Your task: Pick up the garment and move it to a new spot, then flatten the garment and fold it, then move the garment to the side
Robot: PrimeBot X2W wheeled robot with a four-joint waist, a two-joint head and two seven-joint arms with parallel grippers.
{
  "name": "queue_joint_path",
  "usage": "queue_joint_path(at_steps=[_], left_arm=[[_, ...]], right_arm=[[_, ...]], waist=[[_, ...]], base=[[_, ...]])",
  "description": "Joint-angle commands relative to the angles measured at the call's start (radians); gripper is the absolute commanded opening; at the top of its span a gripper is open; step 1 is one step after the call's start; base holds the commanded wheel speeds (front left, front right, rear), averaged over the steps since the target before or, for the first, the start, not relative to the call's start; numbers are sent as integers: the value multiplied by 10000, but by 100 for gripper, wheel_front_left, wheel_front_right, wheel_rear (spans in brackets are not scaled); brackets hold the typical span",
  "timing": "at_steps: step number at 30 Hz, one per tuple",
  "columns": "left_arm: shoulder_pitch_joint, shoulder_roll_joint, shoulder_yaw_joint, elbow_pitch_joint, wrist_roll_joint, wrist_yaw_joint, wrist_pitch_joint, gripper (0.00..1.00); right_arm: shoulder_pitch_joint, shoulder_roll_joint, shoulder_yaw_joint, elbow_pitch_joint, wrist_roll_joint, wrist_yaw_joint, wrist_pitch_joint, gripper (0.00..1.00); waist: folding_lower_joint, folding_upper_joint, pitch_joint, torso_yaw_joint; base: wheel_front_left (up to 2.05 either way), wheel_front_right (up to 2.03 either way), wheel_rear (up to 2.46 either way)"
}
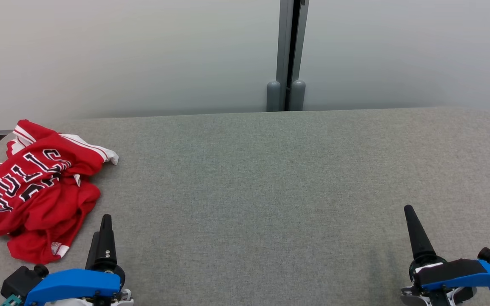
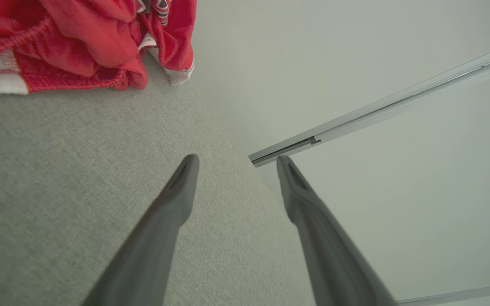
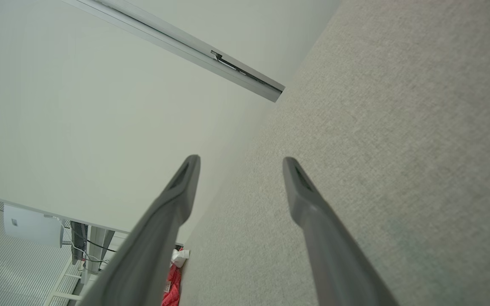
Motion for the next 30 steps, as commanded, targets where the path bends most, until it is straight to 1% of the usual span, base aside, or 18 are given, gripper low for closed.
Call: queue_joint_path(at_steps=[1,9,10,17,30], left_arm=[[-141,101,-78,-174,419,45,-98,100],[-145,290,-439,-109,1830,193,-390,100],[-127,319,-518,-105,2129,222,-460,100],[-87,380,-696,-126,3082,339,-687,100],[-51,485,-990,-90,4614,514,-1083,100]], right_arm=[[-244,-61,12,-159,-441,35,-108,100],[-198,-71,62,-280,-1540,39,-400,100],[-196,-73,80,-276,-1849,40,-465,100],[-220,-81,19,-173,-2951,44,-632,100],[-211,-95,11,-218,-4593,50,-834,100]], waist=[[0,-1,-2,2],[0,-1,1,9],[0,-1,-1,13],[0,-1,-11,43],[0,-1,2,79]], base=[[0,0,0],[0,0,0],[0,0,0],[0,0,0],[0,0,0]])
